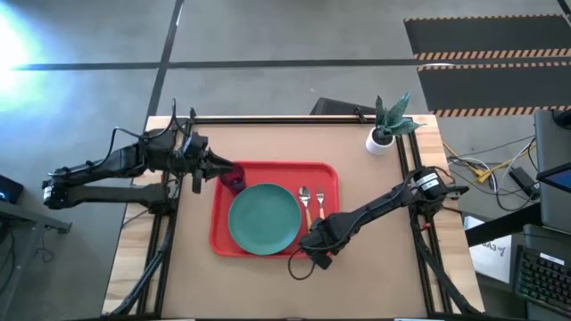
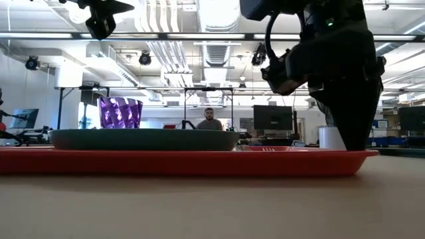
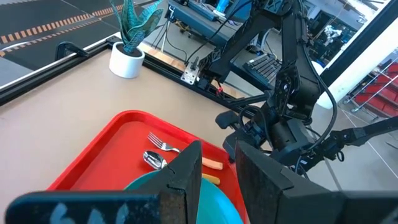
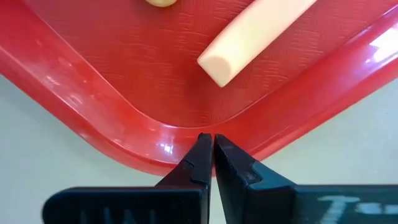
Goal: Pick and place plate/cup/fork/spoon on tray
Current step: Move the red tray to the center of the table, then return to Home Position
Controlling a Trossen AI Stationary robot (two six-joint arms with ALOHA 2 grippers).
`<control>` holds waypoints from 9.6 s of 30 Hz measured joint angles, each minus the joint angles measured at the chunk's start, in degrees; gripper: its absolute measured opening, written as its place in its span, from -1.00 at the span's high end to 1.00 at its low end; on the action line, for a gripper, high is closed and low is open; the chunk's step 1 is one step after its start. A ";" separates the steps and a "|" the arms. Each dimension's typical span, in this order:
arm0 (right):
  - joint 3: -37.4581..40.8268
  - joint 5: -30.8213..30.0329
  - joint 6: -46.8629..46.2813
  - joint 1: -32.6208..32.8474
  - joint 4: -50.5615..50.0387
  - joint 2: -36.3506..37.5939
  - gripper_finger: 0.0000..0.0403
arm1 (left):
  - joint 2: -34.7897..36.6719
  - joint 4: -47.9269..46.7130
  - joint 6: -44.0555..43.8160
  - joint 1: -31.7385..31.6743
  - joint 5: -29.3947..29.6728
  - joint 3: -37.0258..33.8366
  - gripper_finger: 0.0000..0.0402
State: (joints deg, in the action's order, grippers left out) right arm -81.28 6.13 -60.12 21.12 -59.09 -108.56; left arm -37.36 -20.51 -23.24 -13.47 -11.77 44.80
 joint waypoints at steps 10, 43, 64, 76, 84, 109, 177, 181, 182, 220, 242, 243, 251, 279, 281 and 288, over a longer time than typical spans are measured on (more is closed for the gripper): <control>0.54 -0.02 0.81 0.00 -2.05 0.08 0.96 | 0.00 0.00 -0.02 0.00 0.00 0.02 0.60; -7.32 -35.23 8.21 -0.02 7.67 19.96 0.96 | 1.28 0.08 3.52 0.00 -0.02 0.22 0.60; -5.88 -44.04 45.75 -2.79 26.13 35.20 0.96 | 17.00 -13.54 13.59 0.00 -0.24 0.00 0.60; 11.67 -27.90 52.98 -11.49 42.98 49.44 0.96 | 27.45 -16.60 13.19 0.00 -0.26 -3.40 0.60; 37.31 -14.56 47.57 -17.76 70.25 64.38 0.96 | 34.47 -14.45 8.59 0.01 -0.26 -9.85 0.60; 69.64 -9.21 39.66 -18.80 86.77 99.16 0.96 | 37.37 0.70 -0.49 0.02 -3.92 -27.51 0.60; 69.83 -23.12 40.84 -18.67 47.89 102.09 0.96 | 35.69 16.88 -2.10 0.00 10.40 -37.62 0.85; 66.75 -23.10 40.86 -18.67 43.56 102.08 0.96 | 35.41 16.92 -5.29 0.00 10.36 -37.66 0.85; 66.03 -22.52 41.63 -18.66 42.58 102.09 0.96 | 35.41 16.88 -5.33 0.00 10.36 -37.66 0.85; 80.54 -4.61 70.15 -18.67 60.00 108.17 0.96 | 35.87 18.46 14.48 0.00 -1.42 -38.62 0.85; 80.59 -4.70 64.63 -18.67 59.73 106.89 0.96 | 35.66 18.37 14.69 0.01 0.23 -38.62 0.85; 80.59 -4.71 64.63 -18.67 59.73 106.89 0.96 | 35.65 18.32 14.69 0.02 0.22 -38.62 0.85; 80.61 -4.70 64.61 -18.67 59.82 106.89 0.96 | 35.50 18.47 14.69 0.02 0.24 -38.64 0.85; 80.65 -4.70 64.61 -18.67 59.84 106.89 0.96 | 35.52 18.49 14.68 0.02 0.26 -38.66 0.85; 80.65 -4.70 64.61 -18.67 59.84 106.89 0.96 | 35.52 18.49 14.69 0.02 0.26 -38.66 0.85; 80.67 -4.70 64.61 -18.67 59.84 106.89 0.96 | 35.52 18.50 14.68 0.02 0.26 -38.66 0.85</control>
State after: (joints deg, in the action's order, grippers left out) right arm -0.60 1.43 4.49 2.46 0.75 -1.67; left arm -1.85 -2.01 -8.56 -13.45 -11.51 6.13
